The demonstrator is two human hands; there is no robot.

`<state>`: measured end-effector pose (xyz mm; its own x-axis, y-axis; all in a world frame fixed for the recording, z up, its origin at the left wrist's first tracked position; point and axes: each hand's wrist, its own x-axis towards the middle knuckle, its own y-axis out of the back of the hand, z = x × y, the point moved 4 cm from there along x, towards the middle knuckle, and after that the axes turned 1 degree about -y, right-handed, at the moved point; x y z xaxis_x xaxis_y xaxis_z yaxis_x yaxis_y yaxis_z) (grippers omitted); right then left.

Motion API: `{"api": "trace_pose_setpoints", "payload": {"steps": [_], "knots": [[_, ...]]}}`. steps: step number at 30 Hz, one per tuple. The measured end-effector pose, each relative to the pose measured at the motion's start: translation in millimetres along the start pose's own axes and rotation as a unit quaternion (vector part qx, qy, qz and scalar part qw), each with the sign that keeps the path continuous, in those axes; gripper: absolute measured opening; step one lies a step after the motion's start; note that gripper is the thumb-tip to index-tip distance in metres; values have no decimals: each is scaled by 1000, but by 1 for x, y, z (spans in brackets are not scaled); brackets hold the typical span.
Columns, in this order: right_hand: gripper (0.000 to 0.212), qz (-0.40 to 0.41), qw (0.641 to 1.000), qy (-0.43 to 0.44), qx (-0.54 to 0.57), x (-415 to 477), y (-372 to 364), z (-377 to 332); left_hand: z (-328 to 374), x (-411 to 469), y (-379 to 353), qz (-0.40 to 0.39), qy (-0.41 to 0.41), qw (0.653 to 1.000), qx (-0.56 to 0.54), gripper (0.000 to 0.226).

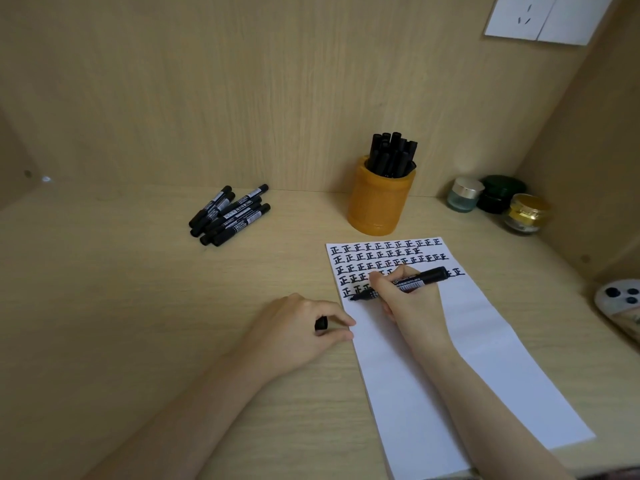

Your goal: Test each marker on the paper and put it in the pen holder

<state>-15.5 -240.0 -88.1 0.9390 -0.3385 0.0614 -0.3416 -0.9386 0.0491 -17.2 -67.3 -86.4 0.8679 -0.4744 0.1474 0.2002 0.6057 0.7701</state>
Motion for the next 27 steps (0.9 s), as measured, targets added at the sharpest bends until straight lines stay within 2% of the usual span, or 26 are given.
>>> {"api": "trace_pose_setpoints", "payload": {"steps": [15,19,27], "knots": [[29,-16,998,33,-43,0,-4,4,1,1,0,0,9,1000,6,17],[28,11,997,41,-61,0,-2,3,0,1,0,3,7,1000,-2,16],[29,1,999,28,-38,0,0,3,-1,2,0,-1,3,1000,-6,16]]}}
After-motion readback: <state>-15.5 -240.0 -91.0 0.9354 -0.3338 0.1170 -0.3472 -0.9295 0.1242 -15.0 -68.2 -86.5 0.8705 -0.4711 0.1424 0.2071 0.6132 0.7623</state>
